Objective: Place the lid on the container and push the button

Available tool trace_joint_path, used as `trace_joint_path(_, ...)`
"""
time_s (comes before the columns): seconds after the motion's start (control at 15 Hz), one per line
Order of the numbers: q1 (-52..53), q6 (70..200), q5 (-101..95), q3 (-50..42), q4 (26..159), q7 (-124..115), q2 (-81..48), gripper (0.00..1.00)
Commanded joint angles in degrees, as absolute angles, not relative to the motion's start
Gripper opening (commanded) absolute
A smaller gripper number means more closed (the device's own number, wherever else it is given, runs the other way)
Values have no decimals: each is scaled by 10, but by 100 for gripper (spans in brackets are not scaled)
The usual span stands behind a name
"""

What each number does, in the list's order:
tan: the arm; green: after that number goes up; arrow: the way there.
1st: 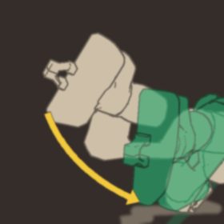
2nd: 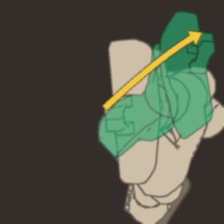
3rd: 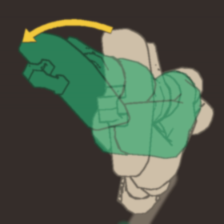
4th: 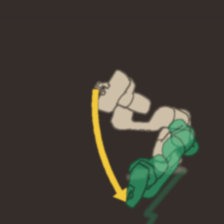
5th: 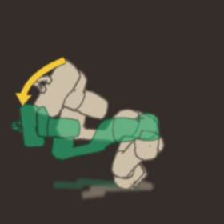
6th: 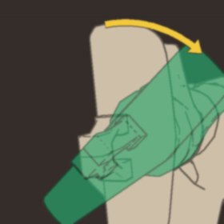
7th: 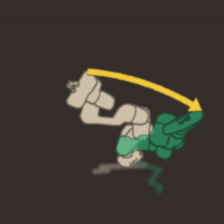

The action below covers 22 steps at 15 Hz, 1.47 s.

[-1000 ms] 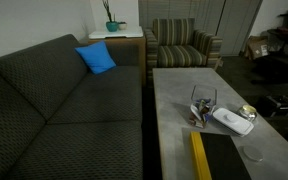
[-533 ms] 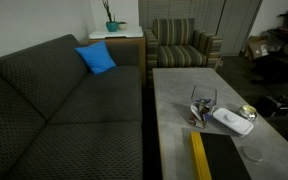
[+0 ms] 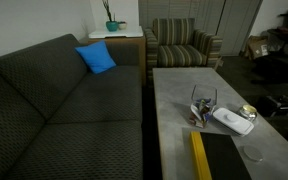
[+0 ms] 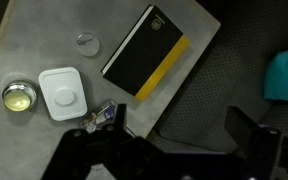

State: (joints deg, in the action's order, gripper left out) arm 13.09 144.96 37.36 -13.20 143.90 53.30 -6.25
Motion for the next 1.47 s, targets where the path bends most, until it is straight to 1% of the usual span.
trace_joint_path(0.0, 67, 1452, 363, -68, 1440, 524, -58, 100)
trace_joint_path(0.2, 68, 1451, 365, -66, 1443, 522, -44, 100)
trace_joint_path(0.27, 63, 1441, 360, -59, 1435, 533, -57, 100)
trace_joint_path(0.67, 12, 1496, 322, -6, 1371, 516, -200, 100)
trace_joint_path(0.93, -29, 1547, 257, 24, 1313, 486, -304, 100)
trace_joint_path(1.2, -58, 1565, 175, 39, 1241, 426, -398, 100)
trace_joint_path(1.27, -59, 1553, 153, 33, 1226, 398, -412, 100)
trace_joint_path(1.33, -72, 1562, 144, 52, 1266, 400, -374, 100)
trace_joint_path(1.4, -75, 1562, 129, 51, 1250, 383, -393, 100)
